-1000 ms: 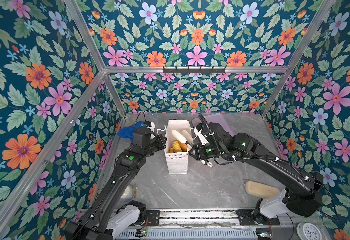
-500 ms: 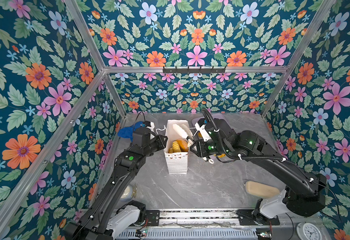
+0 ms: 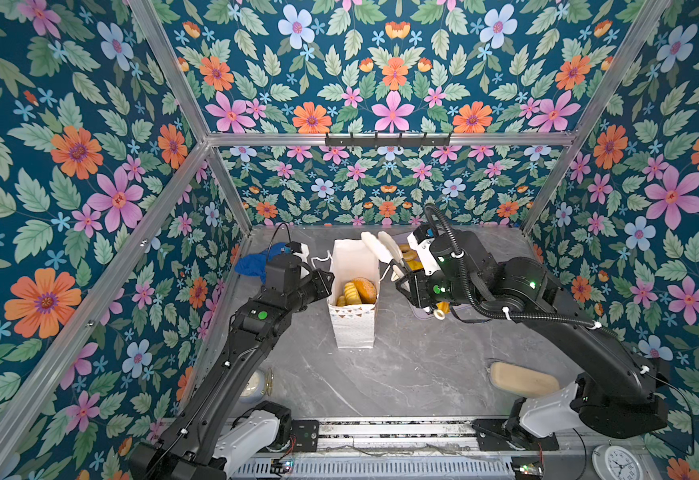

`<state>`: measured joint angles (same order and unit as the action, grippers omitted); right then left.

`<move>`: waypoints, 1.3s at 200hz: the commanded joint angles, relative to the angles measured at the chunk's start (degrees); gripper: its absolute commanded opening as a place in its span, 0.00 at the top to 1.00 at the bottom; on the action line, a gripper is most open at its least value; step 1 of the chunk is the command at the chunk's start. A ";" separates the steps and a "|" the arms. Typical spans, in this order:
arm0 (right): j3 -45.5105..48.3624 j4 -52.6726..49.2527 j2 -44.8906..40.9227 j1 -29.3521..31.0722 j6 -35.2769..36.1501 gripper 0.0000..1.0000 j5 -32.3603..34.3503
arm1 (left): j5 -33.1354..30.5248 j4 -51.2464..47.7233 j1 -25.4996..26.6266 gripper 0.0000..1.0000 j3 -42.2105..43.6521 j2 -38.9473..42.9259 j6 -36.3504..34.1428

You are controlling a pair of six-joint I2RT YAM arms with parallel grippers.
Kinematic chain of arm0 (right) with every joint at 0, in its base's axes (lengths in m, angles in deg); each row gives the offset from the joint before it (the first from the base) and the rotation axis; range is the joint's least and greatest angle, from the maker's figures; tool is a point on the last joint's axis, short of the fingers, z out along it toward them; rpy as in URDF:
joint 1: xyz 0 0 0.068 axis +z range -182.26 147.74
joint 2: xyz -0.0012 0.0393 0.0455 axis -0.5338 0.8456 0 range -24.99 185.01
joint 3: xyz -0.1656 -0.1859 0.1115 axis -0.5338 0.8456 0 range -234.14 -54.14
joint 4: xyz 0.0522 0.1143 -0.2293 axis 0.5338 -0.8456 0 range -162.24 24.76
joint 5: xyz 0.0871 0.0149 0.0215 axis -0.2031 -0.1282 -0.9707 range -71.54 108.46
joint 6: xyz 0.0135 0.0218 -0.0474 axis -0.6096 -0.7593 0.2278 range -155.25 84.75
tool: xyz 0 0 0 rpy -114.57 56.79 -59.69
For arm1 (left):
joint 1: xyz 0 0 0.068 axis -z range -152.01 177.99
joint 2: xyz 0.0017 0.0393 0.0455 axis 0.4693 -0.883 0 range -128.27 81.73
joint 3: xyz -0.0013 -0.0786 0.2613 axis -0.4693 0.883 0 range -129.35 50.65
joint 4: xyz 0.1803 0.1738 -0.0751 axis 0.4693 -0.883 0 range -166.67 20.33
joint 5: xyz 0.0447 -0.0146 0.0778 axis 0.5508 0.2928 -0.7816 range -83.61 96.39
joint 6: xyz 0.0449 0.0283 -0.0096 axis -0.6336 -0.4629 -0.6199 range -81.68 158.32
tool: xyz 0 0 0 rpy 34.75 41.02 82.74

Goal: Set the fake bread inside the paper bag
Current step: 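Raise the empty tongs from the bag and move them over the tray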

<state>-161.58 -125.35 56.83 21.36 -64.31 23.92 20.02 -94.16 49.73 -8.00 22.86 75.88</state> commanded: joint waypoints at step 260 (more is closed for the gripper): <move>37.51 0.35 -12.67 -23.53 2.61 0.63 -0.62 | 0.35 -0.65 -0.03 0.80 -0.32 0.07 -0.56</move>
<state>-124.73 -126.23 44.02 -1.91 -61.84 21.89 20.09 -95.41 49.73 -8.51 22.81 75.84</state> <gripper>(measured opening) 0.371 0.198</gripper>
